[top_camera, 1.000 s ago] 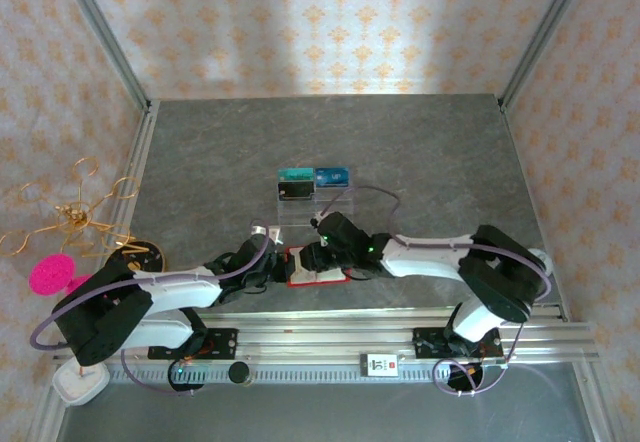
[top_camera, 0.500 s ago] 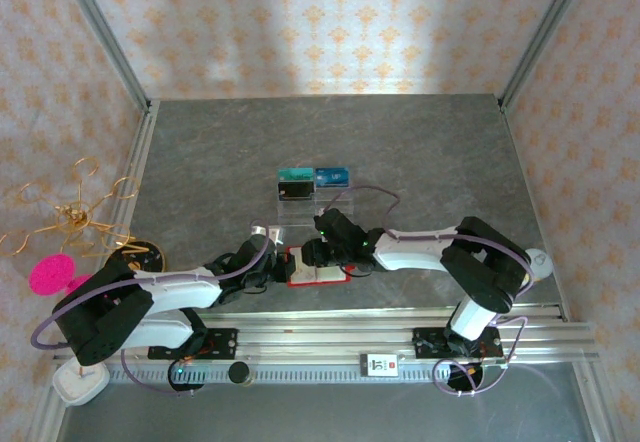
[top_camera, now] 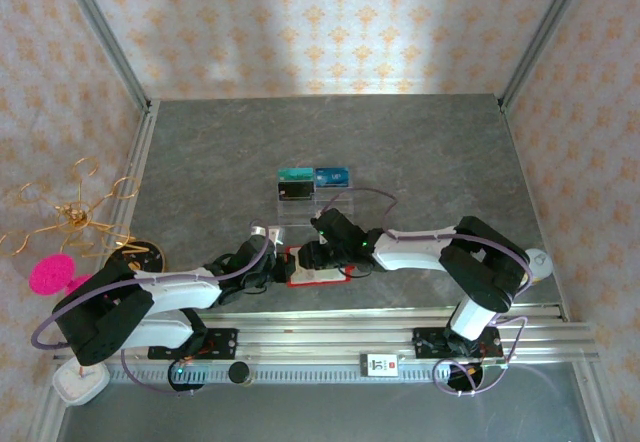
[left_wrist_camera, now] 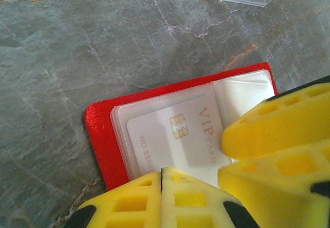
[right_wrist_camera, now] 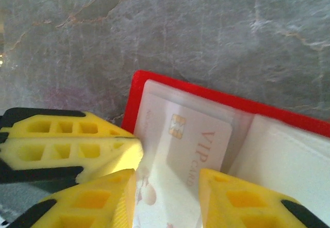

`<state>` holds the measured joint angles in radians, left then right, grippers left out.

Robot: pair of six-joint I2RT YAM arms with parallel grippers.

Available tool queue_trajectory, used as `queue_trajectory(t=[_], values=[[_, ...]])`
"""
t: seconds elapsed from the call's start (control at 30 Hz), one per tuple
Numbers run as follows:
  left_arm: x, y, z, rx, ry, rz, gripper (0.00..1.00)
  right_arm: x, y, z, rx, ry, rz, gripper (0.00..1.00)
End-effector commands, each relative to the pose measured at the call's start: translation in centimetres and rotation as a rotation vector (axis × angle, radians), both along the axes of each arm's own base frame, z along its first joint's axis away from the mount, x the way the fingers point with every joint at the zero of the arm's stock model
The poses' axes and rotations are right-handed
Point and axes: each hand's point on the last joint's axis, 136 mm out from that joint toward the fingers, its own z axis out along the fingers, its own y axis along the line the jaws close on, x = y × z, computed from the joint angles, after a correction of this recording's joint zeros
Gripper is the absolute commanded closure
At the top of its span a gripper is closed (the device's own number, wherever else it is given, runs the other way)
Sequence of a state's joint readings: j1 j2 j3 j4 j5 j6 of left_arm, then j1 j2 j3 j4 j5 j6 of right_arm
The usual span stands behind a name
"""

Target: Take the credit cards out of the card holder

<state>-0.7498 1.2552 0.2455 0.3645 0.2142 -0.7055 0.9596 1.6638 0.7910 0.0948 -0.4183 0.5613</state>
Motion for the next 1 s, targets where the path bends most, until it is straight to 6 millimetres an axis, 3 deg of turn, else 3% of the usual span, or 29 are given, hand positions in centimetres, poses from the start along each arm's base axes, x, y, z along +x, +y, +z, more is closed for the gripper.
queue_trajectory(t=[0.0, 0.2, 0.37, 0.5, 0.6, 0.73, 0.83, 0.97], values=[[-0.4, 0.2, -0.5, 0.008, 0.009, -0.020, 1.00, -1.6, 0.7, 0.2, 0.042, 0.052, 0.044, 0.64], [-0.4, 0.2, -0.5, 0.006, 0.009, -0.020, 1.00, -0.9, -0.9, -1.6, -0.074, 0.030, 0.001, 0.64], [-0.6, 0.5, -0.7, 0.023, 0.008, -0.020, 1.00, -0.3, -4.7, -2.0, -0.192, -0.029, -0.109, 0.63], [-0.6, 0.5, -0.9, 0.026, 0.012, -0.028, 1.00, -0.8, -8.0, -3.6, -0.269, -0.020, -0.187, 0.63], [-0.7, 0.5, -1.3, 0.026, 0.020, -0.031, 1.00, -1.1, -9.1, -4.0, -0.268, -0.021, -0.228, 0.63], [-0.8, 0.6, -1.4, 0.018, 0.024, -0.027, 1.00, -0.2, -9.1, -2.4, -0.246, -0.068, -0.262, 0.65], [-0.7, 0.3, -0.9, 0.006, 0.016, -0.032, 1.00, 0.7, -7.8, 1.1, -0.163, -0.139, -0.239, 0.65], [-0.1, -0.5, 2.4, -0.070, -0.059, -0.039, 1.00, 1.4, -7.0, 3.6, -0.140, -0.183, -0.225, 0.65]])
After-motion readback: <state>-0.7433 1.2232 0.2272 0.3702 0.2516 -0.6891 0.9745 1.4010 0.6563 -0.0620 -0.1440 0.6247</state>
